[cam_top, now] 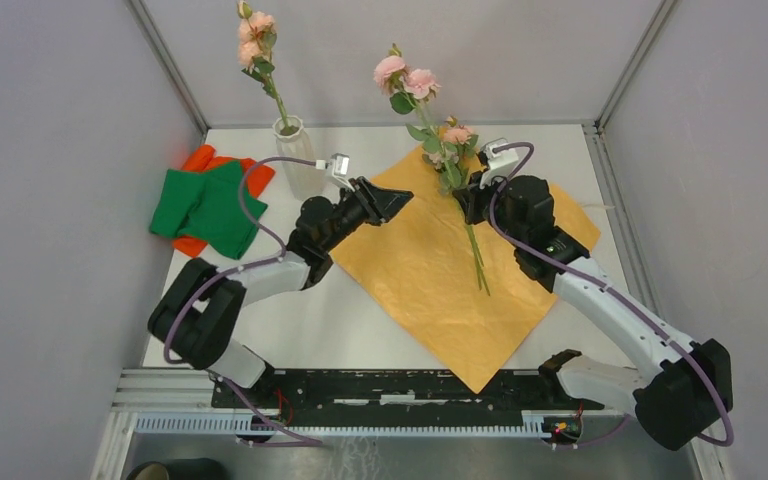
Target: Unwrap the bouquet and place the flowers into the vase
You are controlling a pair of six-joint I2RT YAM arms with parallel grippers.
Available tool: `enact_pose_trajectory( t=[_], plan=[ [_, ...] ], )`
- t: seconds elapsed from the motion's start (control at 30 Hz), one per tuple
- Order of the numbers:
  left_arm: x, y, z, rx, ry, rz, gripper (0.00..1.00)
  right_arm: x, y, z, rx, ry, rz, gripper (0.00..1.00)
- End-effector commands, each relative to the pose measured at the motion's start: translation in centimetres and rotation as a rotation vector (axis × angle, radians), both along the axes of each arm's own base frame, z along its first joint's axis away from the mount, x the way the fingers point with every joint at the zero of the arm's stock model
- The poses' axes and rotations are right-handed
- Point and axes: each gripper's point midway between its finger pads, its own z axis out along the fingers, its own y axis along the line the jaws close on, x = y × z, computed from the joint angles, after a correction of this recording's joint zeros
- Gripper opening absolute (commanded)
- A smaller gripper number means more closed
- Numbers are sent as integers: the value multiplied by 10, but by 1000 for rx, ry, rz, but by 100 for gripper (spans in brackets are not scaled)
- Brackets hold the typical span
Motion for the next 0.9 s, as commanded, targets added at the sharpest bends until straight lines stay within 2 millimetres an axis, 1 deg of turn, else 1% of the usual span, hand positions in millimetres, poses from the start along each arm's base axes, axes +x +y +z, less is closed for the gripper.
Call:
enact_pose_trajectory(
  t=[0.0,0.03,0.07,0.1,0.23,0.33,0.43,0.57,0.73,0.87],
  plan=[
    [-16,-33,59,-283,-110,-204,45,-15,10,9,35,-18,50,0],
    [-17,-36,64,-319,-119,-231,46,-16,11,7,36,-14,54,0],
    [-19,-40,73,-364,-135,-262,47,-18,13,4,36,-9,59,0],
    [-18,-43,71,-375,-130,-274,47,-19,14,2,38,-5,62,0],
    [-16,-50,79,-410,-152,-302,48,-22,18,-5,37,4,71,0],
    [-16,-54,79,-402,-155,-309,49,-23,20,-8,34,10,74,0],
    [-15,-57,76,-392,-150,-311,49,-25,24,-8,49,13,90,0],
    [-12,-63,71,-402,-134,-324,49,-34,35,-8,67,17,132,0],
    [-12,-72,65,-408,-118,-346,49,-36,34,-5,64,7,125,0],
    [-11,-73,58,-395,-103,-342,49,-32,24,0,30,-14,72,0]
  ],
)
